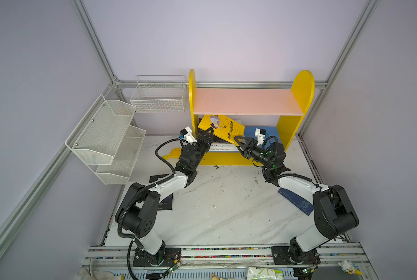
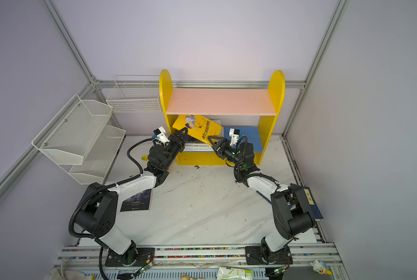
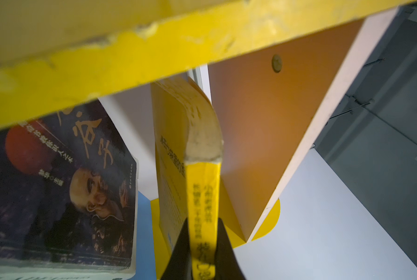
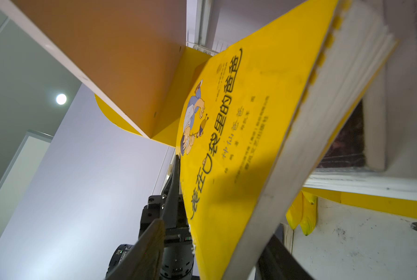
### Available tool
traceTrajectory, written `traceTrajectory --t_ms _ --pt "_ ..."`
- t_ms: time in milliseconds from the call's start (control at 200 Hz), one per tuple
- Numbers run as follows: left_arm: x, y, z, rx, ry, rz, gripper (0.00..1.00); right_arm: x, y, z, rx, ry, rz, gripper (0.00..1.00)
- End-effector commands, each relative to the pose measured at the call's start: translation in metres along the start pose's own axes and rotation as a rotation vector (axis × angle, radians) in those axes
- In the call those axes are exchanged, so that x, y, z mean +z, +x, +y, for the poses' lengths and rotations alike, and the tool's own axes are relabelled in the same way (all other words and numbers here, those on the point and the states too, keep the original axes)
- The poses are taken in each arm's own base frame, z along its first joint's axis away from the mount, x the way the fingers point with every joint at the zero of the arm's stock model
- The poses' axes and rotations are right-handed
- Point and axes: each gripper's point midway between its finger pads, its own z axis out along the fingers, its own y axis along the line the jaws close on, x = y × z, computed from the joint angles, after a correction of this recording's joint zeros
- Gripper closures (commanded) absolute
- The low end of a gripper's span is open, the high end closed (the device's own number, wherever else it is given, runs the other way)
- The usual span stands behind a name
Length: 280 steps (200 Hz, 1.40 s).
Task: Stacking books/files
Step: Pass the book, then place the book on the bookshelf.
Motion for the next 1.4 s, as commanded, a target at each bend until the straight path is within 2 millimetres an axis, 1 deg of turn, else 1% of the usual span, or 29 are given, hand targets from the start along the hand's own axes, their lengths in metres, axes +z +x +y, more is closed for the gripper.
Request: traceTrajectory --t_ms 0,95,185,310,385,460,520,565,600,660,720,825,875,890,940,1025,1045,1055,1070,1250,1350,1395 --pt "-0.011 -0.009 -0.041 0.016 0.127 -0.063 1.0 -0.001 -0.018 0.004 0.013 0.006 -0.104 0.45" --pt "-0.012 -0.004 -0.039 0.021 0.12 -0.073 1.0 -0.002 -0.023 0.007 0.034 -0.012 -0.151 0.53" --pt "-0.011 -0.001 -0.036 0.022 0.116 -0.079 1.0 0.0 -0.025 0.005 0.049 -0.011 -0.16 0.62" --pt "-0.012 0.001 -0.032 0.018 0.111 -0.084 1.0 -0.002 -0.03 -0.001 0.051 0.016 -0.197 0.72" --pt "-0.014 0.002 -0.029 0.019 0.099 -0.085 0.98 -0.001 -0.034 -0.002 0.026 0.036 -0.212 0.76" --pt "-0.017 0.001 -0.026 0.024 0.085 -0.084 0.96 0.004 -0.038 -0.004 -0.014 0.072 -0.21 0.8" --pt "-0.019 0.001 -0.024 0.034 0.07 -0.082 0.91 0.009 -0.04 -0.006 -0.039 0.095 -0.2 0.82" --pt "-0.02 0.002 -0.023 0.041 0.058 -0.08 0.86 0.012 -0.04 -0.005 -0.054 0.095 -0.193 0.83" --pt "-0.021 0.001 -0.022 0.046 0.047 -0.079 0.79 0.014 -0.042 -0.006 -0.057 0.099 -0.193 0.84" --pt "-0.024 0.001 -0.019 0.051 0.03 -0.078 0.72 0.017 -0.044 -0.011 -0.064 0.112 -0.19 0.84" --pt "-0.027 0.002 -0.015 0.054 0.011 -0.073 0.58 0.021 -0.045 -0.014 -0.073 0.122 -0.182 0.85" --pt "-0.033 0.001 -0.008 0.07 -0.04 -0.069 0.39 0.03 -0.047 -0.021 -0.098 0.129 -0.15 0.85" --pt "-0.038 -0.001 -0.005 0.081 -0.068 -0.072 0.34 0.036 -0.049 -0.022 -0.119 0.13 -0.133 0.85" --pt "-0.04 -0.002 -0.004 0.083 -0.076 -0.074 0.33 0.038 -0.05 -0.025 -0.123 0.138 -0.129 0.85" --pt "-0.046 -0.003 -0.001 0.091 -0.099 -0.077 0.32 0.044 -0.052 -0.029 -0.138 0.148 -0.102 0.86" --pt "-0.058 -0.007 0.002 0.106 -0.122 -0.09 0.31 0.052 -0.052 -0.029 -0.155 0.127 -0.051 0.86" --pt "-0.06 -0.007 0.009 0.115 -0.141 -0.089 0.3 0.052 -0.052 -0.03 -0.155 0.123 -0.039 0.86" --pt "-0.064 -0.011 -0.002 0.114 -0.123 -0.099 0.3 0.052 -0.053 -0.029 -0.156 0.12 -0.034 0.86" --pt "-0.067 -0.013 -0.004 0.119 -0.121 -0.103 0.3 0.052 -0.053 -0.029 -0.157 0.117 -0.031 0.86" --pt "-0.102 -0.032 -0.002 0.183 -0.186 -0.154 0.27 0.049 -0.056 -0.03 -0.169 0.098 0.013 0.86" --pt "-0.118 -0.042 -0.004 0.216 -0.21 -0.182 0.27 0.05 -0.055 -0.023 -0.183 0.068 0.05 0.86" --pt "-0.125 -0.047 -0.003 0.228 -0.224 -0.197 0.26 0.051 -0.053 -0.023 -0.182 0.061 0.063 0.86"
